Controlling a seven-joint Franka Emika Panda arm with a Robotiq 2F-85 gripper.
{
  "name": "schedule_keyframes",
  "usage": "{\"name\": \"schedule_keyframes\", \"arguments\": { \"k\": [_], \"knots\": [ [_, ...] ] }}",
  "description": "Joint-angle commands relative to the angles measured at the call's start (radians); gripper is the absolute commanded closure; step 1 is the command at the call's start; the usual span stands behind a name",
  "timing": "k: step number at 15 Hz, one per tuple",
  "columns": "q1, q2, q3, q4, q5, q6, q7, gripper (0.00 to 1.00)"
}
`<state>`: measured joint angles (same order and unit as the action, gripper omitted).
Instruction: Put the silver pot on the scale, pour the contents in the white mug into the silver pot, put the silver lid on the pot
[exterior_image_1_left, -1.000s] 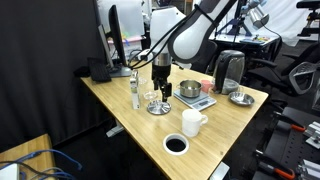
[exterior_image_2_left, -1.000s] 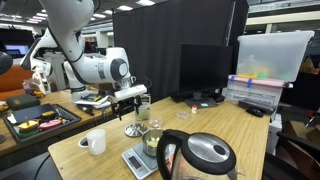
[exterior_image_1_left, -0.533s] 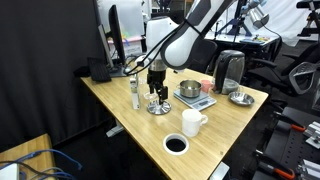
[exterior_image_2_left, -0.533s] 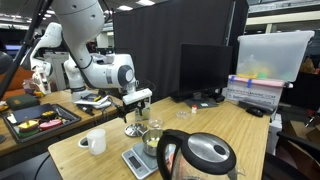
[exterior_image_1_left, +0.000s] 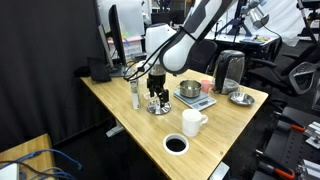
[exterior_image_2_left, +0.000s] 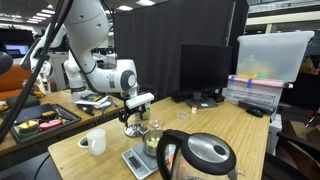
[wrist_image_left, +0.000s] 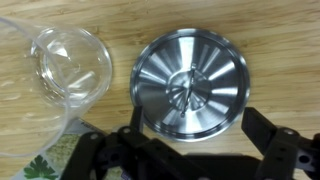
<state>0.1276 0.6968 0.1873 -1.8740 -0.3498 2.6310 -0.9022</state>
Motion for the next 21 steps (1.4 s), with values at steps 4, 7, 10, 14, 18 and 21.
{"name": "schedule_keyframes", "arguments": {
  "k": [4, 7, 10, 14, 18, 21],
  "knots": [
    [-0.001, 0.037, -0.012, 0.060, -0.009, -0.032, -0.022, 0.00],
    [-0.002, 0.062, -0.017, 0.081, -0.008, -0.039, -0.022, 0.00],
    [-0.004, 0.084, -0.015, 0.103, -0.004, -0.047, -0.026, 0.00],
    [-0.006, 0.098, -0.009, 0.124, 0.000, -0.057, -0.031, 0.32],
    [-0.005, 0.100, -0.009, 0.134, 0.001, -0.079, -0.029, 0.61],
    [-0.005, 0.098, -0.008, 0.136, 0.002, -0.086, -0.027, 0.81]
  ]
}}
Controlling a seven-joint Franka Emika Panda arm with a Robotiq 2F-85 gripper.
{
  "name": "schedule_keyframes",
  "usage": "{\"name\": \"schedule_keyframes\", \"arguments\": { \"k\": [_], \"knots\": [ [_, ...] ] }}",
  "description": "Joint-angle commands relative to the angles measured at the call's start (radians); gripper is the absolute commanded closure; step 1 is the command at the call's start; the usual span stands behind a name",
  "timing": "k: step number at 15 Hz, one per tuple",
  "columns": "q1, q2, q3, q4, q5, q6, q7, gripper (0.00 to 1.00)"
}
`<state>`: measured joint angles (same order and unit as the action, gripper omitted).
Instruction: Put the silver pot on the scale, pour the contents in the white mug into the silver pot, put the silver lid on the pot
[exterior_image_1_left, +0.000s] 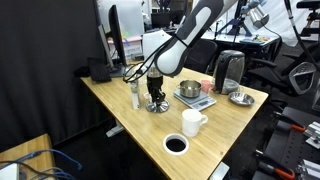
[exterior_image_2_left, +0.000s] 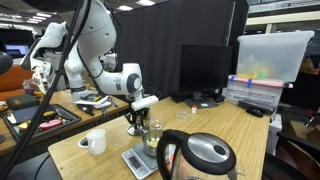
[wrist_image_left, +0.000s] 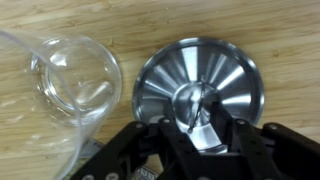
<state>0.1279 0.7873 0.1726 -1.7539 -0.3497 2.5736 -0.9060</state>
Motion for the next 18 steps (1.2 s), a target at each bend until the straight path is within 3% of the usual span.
{"name": "schedule_keyframes", "arguments": {
  "k": [1, 2, 5, 6, 18],
  "knots": [
    [-0.005, 0.007, 0.008, 0.015, 0.002, -0.029, -0.024, 0.88],
    [-0.006, 0.006, 0.009, 0.014, 0.004, -0.028, -0.023, 0.92],
    [-0.008, 0.002, 0.010, 0.009, 0.005, -0.023, -0.021, 0.94],
    [-0.006, -0.007, 0.007, 0.001, 0.002, -0.018, -0.017, 1.00],
    [-0.035, -0.273, 0.020, -0.185, 0.066, -0.124, -0.002, 0.99]
  ]
}}
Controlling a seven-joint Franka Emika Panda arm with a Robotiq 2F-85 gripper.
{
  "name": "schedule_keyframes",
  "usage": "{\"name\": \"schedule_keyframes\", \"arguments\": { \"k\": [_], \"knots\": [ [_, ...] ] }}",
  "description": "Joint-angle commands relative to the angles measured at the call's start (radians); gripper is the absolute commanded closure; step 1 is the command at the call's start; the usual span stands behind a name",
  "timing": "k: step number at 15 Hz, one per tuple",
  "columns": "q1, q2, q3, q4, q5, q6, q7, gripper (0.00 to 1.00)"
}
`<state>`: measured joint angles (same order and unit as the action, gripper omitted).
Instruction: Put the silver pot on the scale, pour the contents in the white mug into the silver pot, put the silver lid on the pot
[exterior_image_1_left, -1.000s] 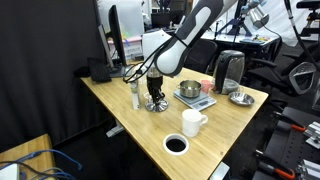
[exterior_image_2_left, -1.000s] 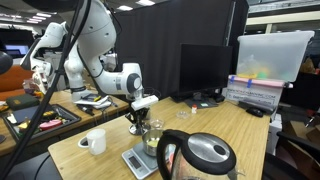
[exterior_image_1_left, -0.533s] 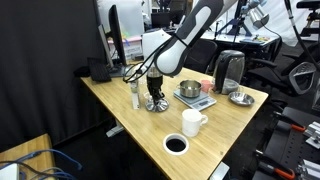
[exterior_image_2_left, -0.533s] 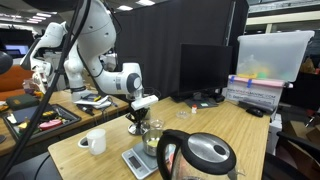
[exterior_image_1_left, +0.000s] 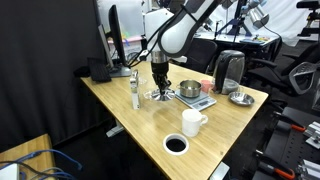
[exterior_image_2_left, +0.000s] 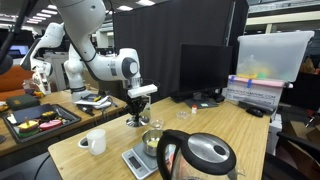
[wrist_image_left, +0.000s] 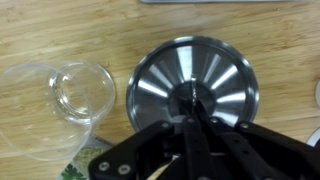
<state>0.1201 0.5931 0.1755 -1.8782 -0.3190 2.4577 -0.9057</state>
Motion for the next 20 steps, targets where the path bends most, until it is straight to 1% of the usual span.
{"name": "schedule_keyframes", "arguments": {
  "k": [1, 5, 12, 16, 20],
  "knots": [
    [-0.025, -0.097, 0.009, -0.068, 0.042, -0.005, 0.012, 0.99],
    [-0.029, -0.136, -0.040, -0.078, 0.060, 0.001, 0.158, 0.99],
    [-0.070, -0.161, -0.110, -0.123, 0.043, 0.004, 0.392, 0.99],
    [-0.090, -0.185, -0.131, -0.177, 0.041, 0.008, 0.483, 0.99],
    [-0.097, -0.197, -0.145, -0.213, 0.043, 0.023, 0.546, 0.99]
  ]
}}
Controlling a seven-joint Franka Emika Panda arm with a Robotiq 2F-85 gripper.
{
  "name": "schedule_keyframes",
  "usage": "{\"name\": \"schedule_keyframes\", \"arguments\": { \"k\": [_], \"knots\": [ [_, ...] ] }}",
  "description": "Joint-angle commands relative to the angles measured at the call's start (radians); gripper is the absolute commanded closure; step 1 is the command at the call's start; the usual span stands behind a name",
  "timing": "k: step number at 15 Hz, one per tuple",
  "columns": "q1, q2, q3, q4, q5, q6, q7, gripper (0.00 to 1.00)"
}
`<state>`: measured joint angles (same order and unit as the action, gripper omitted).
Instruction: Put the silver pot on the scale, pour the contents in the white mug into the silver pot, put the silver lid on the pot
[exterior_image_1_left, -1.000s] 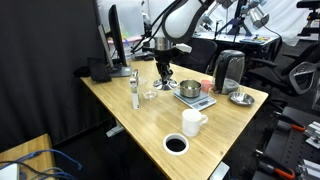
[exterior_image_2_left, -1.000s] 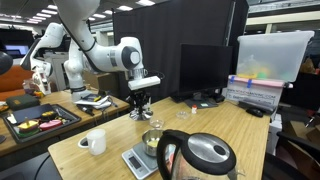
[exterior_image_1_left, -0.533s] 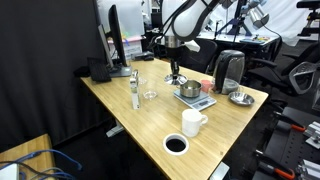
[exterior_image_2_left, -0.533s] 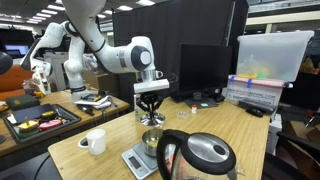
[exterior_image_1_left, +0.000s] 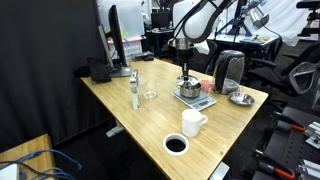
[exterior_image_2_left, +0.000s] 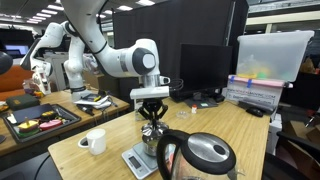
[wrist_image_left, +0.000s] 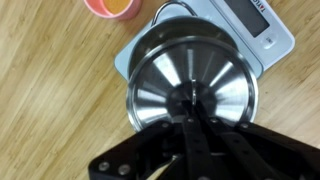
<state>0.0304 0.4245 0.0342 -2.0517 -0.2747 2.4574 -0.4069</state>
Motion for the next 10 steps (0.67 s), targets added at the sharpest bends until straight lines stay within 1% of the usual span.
{"name": "schedule_keyframes", "arguments": {
  "k": [1, 5, 9, 10],
  "knots": [
    [-0.002, -0.025, -0.014, -0.042, -0.014, 0.030, 0.074, 0.99],
    [-0.005, -0.010, -0.025, -0.043, -0.006, 0.045, 0.133, 0.99],
    [-0.010, 0.000, -0.015, -0.046, 0.012, 0.055, 0.145, 0.99],
    [-0.008, 0.002, -0.015, -0.046, 0.011, 0.055, 0.147, 0.78]
  ]
}}
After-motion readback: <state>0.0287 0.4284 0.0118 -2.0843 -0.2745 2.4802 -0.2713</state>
